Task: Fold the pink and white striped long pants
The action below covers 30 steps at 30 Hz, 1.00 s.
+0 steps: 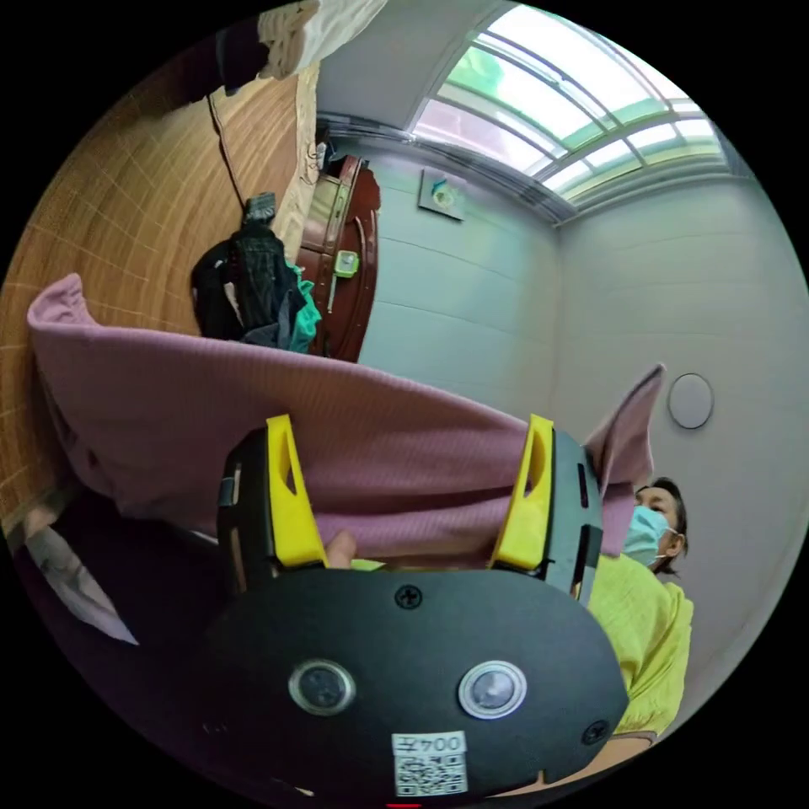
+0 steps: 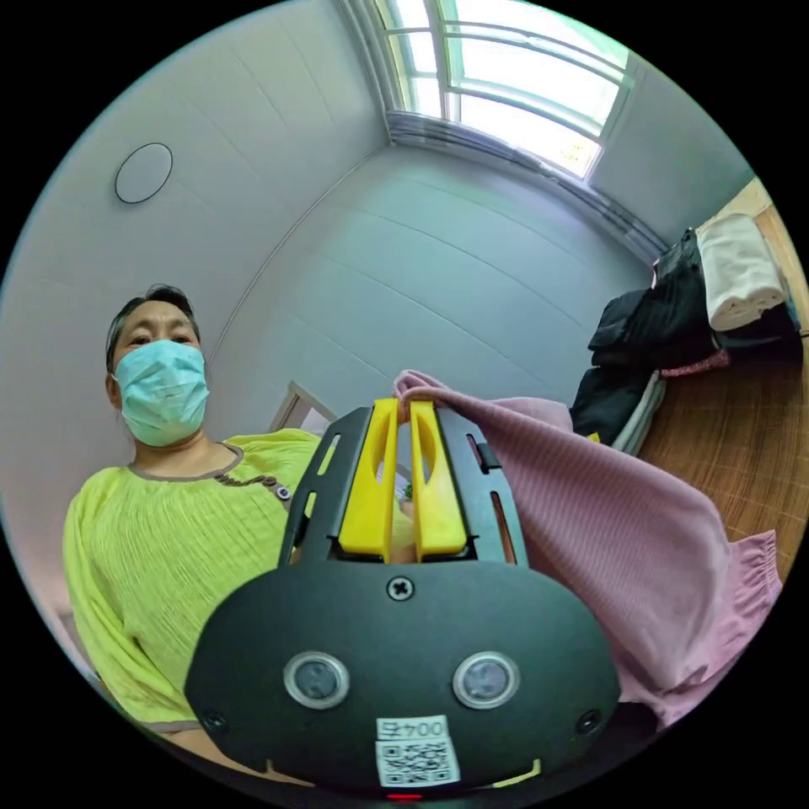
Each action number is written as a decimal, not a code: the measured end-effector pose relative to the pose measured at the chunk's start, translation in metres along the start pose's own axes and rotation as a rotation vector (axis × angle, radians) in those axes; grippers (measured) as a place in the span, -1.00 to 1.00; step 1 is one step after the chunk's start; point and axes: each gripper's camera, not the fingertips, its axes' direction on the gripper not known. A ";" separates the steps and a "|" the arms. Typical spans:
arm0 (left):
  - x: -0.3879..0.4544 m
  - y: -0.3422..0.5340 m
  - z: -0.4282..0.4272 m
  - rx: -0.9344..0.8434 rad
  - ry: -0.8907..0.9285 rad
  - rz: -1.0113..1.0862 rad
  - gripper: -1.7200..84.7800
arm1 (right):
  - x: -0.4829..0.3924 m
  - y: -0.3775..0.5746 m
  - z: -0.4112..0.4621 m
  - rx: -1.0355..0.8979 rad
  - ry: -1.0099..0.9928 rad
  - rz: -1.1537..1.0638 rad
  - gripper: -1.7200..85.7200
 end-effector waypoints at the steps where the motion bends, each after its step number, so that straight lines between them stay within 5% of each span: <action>1: 0.000 0.002 0.002 0.001 0.017 0.001 -0.15 | 0.008 0.000 0.005 -0.032 -0.008 0.030 -0.88; 5: 0.002 0.013 0.014 -0.043 0.043 0.035 -0.17 | 0.022 -0.003 0.006 -0.091 0.012 0.089 -0.87; 11: 0.000 0.025 -0.018 -0.008 -0.115 0.155 -0.35 | 0.014 -0.030 -0.066 0.074 0.137 0.054 -0.88; 20: 0.066 0.079 0.008 0.008 -0.862 0.711 -0.21 | -0.077 -0.146 -0.141 0.111 0.393 -0.157 -0.88; 30: 0.023 0.095 0.118 0.052 -1.030 0.825 -0.09 | -0.226 -0.274 -0.156 0.110 0.348 -0.419 -0.87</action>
